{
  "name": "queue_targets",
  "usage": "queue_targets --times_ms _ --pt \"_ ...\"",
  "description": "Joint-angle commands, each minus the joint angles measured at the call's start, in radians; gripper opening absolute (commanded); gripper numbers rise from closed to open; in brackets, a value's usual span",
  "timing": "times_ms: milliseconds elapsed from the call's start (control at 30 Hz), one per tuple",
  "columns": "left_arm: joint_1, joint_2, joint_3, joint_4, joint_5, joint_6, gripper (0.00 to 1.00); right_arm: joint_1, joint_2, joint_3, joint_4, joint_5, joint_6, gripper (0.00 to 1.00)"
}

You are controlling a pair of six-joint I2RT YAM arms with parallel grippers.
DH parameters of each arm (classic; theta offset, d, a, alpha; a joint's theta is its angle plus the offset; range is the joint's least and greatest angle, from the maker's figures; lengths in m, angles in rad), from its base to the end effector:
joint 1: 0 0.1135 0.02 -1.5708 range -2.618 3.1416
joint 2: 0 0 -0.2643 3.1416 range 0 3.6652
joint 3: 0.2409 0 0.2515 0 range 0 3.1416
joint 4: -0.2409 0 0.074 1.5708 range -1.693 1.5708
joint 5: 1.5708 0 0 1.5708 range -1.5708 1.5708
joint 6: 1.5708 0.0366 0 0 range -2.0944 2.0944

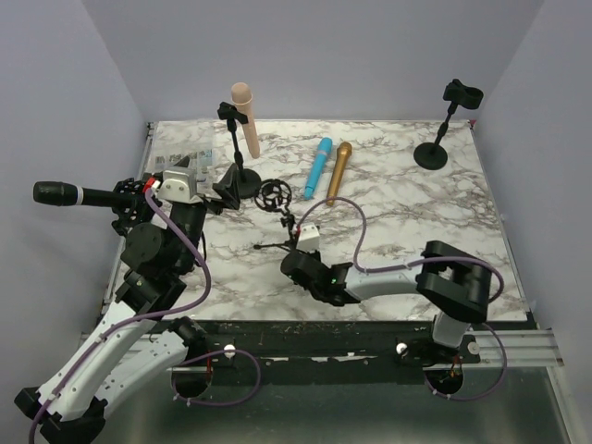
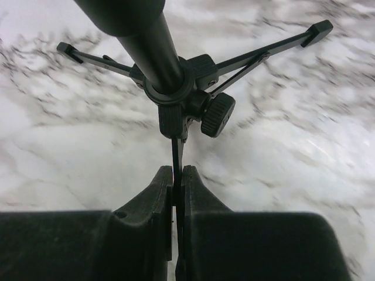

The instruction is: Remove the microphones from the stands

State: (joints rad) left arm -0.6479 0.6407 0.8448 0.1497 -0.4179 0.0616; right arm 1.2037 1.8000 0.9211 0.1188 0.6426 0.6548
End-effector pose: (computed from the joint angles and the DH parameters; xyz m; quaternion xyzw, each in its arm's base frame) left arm 0.1173 -0.0702 0.4170 0.0346 0.5835 -0.1184 0.8027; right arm 0.1486 0.3253 0.1499 -0.1164 0.8731 0.1261 0.4564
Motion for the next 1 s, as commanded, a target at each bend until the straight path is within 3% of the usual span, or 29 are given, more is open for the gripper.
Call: queue_targets --times_ms 0,200,400,733,967 --pt "-0.024 0.014 0.004 0.001 -0.020 0.006 0.98 0.007 -0.171 -0.163 -0.073 0.094 0.088 0.00" --pt "-0.046 0.013 0.003 0.005 -0.018 0.004 0.97 -0.023 -0.326 -0.285 -0.215 0.276 0.152 0.01" --pt "-0.055 0.014 0.002 0.006 -0.030 0.016 0.98 -0.190 -0.358 -0.310 -0.389 0.247 0.301 0.01" --pt "-0.070 0.005 -0.013 0.029 -0.040 0.034 0.98 -0.681 -0.418 -0.352 -0.369 -0.059 0.361 0.00" --pt "-0.081 -0.003 -0.016 0.035 -0.043 0.038 0.98 -0.991 -0.260 -0.221 -0.263 -0.266 0.268 0.01"
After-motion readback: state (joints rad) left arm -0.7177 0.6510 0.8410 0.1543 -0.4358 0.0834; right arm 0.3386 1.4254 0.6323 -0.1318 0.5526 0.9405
